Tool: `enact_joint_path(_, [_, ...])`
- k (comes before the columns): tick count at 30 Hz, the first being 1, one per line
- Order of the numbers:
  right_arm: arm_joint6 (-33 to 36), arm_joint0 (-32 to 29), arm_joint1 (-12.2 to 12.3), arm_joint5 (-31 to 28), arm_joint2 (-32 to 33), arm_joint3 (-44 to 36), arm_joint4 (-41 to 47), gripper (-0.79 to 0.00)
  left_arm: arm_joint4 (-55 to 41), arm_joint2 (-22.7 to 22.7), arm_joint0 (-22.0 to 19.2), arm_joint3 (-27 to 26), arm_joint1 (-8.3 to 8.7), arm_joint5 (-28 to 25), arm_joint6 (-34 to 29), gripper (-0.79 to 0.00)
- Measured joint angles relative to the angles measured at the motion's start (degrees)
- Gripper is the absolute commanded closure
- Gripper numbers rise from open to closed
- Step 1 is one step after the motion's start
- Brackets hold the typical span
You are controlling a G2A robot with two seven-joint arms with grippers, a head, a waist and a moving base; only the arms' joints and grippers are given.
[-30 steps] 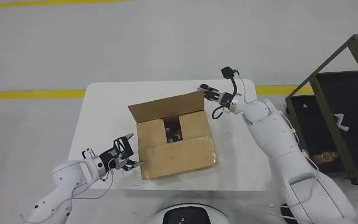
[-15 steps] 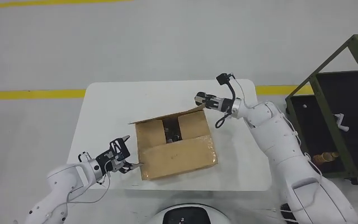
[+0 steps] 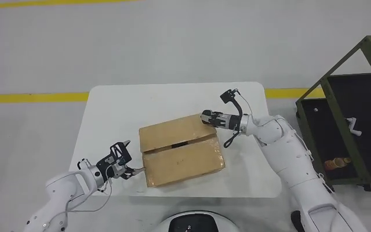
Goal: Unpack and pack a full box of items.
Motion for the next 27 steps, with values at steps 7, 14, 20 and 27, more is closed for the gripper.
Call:
enact_joint_path(7, [1.51,-3.45,0.86,0.08,1.08,-5.05,1.28,0.000,-0.40,0.04,-0.31,-0.03,-0.09,0.61,0.41,-0.785])
enact_joint_path(14, [4.52,-5.79,1.39,1.02,1.07,-7.52,3.97,0.000,-0.43,0.20,-0.92,0.58,-0.15,0.65,0.32,-0.785])
enact_joint_path(20, [4.13,-6.80,1.55,2.42,0.38,-8.18,2.71,0.000,0.05,0.67,-1.77,1.47,-0.22,0.61,0.18,-0.785])
enact_joint_path(27, [3.63,-6.84,1.61,3.40,-0.26,-8.39,2.41,0.000,0.38,1.37,-2.93,2.56,-0.28,0.09,-1.08,-0.785])
